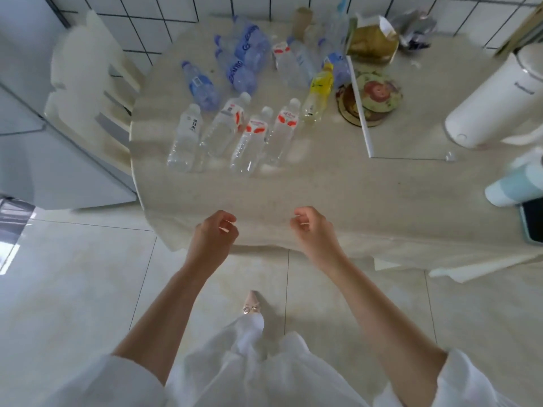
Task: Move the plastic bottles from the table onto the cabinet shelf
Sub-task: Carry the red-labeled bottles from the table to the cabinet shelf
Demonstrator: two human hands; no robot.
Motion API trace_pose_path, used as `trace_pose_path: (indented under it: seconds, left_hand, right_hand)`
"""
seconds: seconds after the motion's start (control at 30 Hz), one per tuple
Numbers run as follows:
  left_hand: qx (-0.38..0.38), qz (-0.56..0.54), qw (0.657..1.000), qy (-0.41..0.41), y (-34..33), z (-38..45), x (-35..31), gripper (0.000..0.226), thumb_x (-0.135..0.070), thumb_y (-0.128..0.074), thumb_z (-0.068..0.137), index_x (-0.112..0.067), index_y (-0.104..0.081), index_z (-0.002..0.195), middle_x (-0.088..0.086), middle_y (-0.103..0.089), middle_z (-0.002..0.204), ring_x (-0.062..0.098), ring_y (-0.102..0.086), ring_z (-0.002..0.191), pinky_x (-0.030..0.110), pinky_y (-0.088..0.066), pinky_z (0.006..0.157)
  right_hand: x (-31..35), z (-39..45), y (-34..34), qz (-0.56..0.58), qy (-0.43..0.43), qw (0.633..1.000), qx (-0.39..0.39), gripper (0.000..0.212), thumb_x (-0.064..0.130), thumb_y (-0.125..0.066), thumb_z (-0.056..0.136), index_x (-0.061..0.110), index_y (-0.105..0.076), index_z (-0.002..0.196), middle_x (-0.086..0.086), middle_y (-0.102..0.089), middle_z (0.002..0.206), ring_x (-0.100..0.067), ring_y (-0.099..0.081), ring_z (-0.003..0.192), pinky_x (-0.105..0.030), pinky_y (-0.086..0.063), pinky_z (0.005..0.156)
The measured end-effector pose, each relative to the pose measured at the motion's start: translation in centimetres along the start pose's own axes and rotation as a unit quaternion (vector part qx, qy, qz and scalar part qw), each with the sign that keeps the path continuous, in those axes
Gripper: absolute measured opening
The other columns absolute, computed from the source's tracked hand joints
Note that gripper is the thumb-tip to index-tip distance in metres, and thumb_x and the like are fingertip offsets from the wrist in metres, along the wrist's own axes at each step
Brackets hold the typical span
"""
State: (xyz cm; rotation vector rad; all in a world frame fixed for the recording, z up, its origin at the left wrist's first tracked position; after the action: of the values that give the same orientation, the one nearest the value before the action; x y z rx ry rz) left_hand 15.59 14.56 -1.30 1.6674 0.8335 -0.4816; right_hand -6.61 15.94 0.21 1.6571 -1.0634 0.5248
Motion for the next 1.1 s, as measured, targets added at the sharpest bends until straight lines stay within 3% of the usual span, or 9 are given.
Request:
trace_pose_path:
  seconds: [0.1, 0.23, 0.33, 0.43, 0.67, 0.8, 0.9, 1.0, 1.1]
  left_hand:
    - [0.012, -0.005, 1.0, 0.006, 0.4, 4.8, -0.6, 0.019, -0.009, -0.063, 0.083, -0.015, -0.068, 0.1, -0.006, -0.064, 0.08, 0.017, -0.065, 0.076, 0.022, -0.042, 0.063]
    - [0.021, -0.015, 1.0, 0.008, 0.6, 11.1, -2.5, 0.022, -0.011, -0.066, 0.08, -0.014, -0.066, 0.102, -0.003, -0.067, 0.087, 0.02, -0.064, 0.082, 0.028, -0.047, 0.073]
    - [0.022, -0.022, 0.999, 0.017, 0.1, 15.3, -3.6, 0.026, -0.013, -0.068, 0.08, -0.011, -0.065, 0.105, 0.003, -0.068, 0.095, 0.022, -0.064, 0.091, 0.028, -0.046, 0.077]
    - [0.029, 0.017, 0.999, 0.041, -0.9, 19.1, -4.8, 0.036, -0.019, -0.071, 0.081, -0.013, -0.061, 0.115, 0.003, -0.066, 0.109, 0.019, -0.059, 0.094, 0.025, -0.039, 0.075]
    - [0.043, 0.04, 0.992, 0.113, -3.3, 24.8, -5.8, 0.063, -0.03, -0.077, 0.078, -0.01, -0.048, 0.131, 0.013, -0.057, 0.129, 0.031, -0.055, 0.115, 0.037, -0.043, 0.094]
    - [0.076, 0.036, 0.986, 0.143, -4.9, 26.7, -6.0, 0.07, -0.038, -0.079, 0.076, -0.01, -0.049, 0.133, 0.013, -0.06, 0.127, 0.033, -0.056, 0.116, 0.04, -0.045, 0.097]
    - [0.097, 0.015, 0.983, 0.154, -5.6, 27.4, -5.9, 0.071, -0.032, -0.081, 0.074, -0.013, -0.049, 0.134, 0.009, -0.063, 0.12, 0.031, -0.059, 0.111, 0.038, -0.047, 0.094]
    - [0.135, 0.014, 0.977, 0.162, -5.8, 28.3, -5.7, 0.076, -0.039, -0.084, 0.063, -0.017, -0.054, 0.129, 0.006, -0.067, 0.113, 0.028, -0.064, 0.102, 0.041, -0.052, 0.091]
    - [0.174, 0.011, 0.969, 0.174, -6.2, 29.2, -5.0, 0.073, -0.047, -0.08, 0.046, -0.017, -0.057, 0.108, 0.006, -0.067, 0.102, 0.026, -0.066, 0.093, 0.045, -0.056, 0.085]
  right_hand:
    - [0.8, 4.7, -1.0, 0.012, -0.061, 0.998, 0.022, 0.033, 0.026, -0.059, 0.089, 0.01, -0.059, 0.118, -0.003, -0.067, 0.102, -0.018, -0.062, 0.093, -0.026, -0.045, 0.083]
    - [2.0, 10.2, -1.9, 0.069, -0.145, 0.986, 0.047, 0.032, 0.036, -0.061, 0.08, 0.012, -0.062, 0.102, -0.011, -0.071, 0.098, -0.031, -0.067, 0.094, -0.046, -0.053, 0.091]
    - [3.4, 13.8, -1.5, 0.109, -0.165, 0.978, 0.058, 0.018, 0.028, -0.059, 0.087, 0.011, -0.062, 0.091, -0.011, -0.062, 0.086, -0.025, -0.06, 0.077, -0.036, -0.052, 0.076]
    - [4.2, 18.2, -0.8, 0.13, -0.191, 0.971, 0.067, 0.017, 0.03, -0.058, 0.088, 0.013, -0.056, 0.087, -0.009, -0.056, 0.085, -0.021, -0.057, 0.074, -0.033, -0.049, 0.07]
    - [3.7, 26.3, -0.6, 0.153, -0.269, 0.948, 0.072, 0.051, 0.043, -0.064, 0.08, 0.006, -0.053, 0.115, -0.006, -0.057, 0.086, -0.025, -0.06, 0.074, -0.032, -0.049, 0.064]
    - [3.7, 29.0, -1.5, 0.145, -0.288, 0.944, 0.074, 0.072, 0.061, -0.067, 0.064, 0.014, -0.052, 0.116, -0.008, -0.064, 0.104, -0.027, -0.065, 0.092, -0.033, -0.055, 0.063]
    - [1.4, 31.2, -3.1, 0.122, -0.296, 0.945, 0.063, 0.089, 0.067, -0.064, 0.039, 0.018, -0.058, 0.114, -0.008, -0.069, 0.103, -0.03, -0.067, 0.092, -0.047, -0.06, 0.062]
    - [3.3, 31.0, -2.6, 0.105, -0.29, 0.95, 0.054, 0.083, 0.062, -0.068, 0.046, 0.014, -0.057, 0.112, -0.007, -0.068, 0.102, -0.028, -0.068, 0.091, -0.042, -0.06, 0.067]
    - [4.2, 31.0, -2.3, 0.091, -0.305, 0.947, 0.042, 0.064, 0.048, -0.075, 0.061, 0.012, -0.054, 0.11, -0.005, -0.066, 0.103, -0.025, -0.067, 0.093, -0.035, -0.058, 0.074]
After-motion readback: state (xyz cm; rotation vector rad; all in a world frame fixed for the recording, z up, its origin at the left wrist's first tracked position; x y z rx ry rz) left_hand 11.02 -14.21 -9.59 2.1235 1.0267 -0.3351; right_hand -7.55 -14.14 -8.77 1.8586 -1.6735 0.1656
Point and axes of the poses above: each hand's wrist, its own z-axis towards the middle knuckle, its own y-axis out of the back of the hand, x = y × z, the point moved 7 cm from there along z, towards the middle knuckle
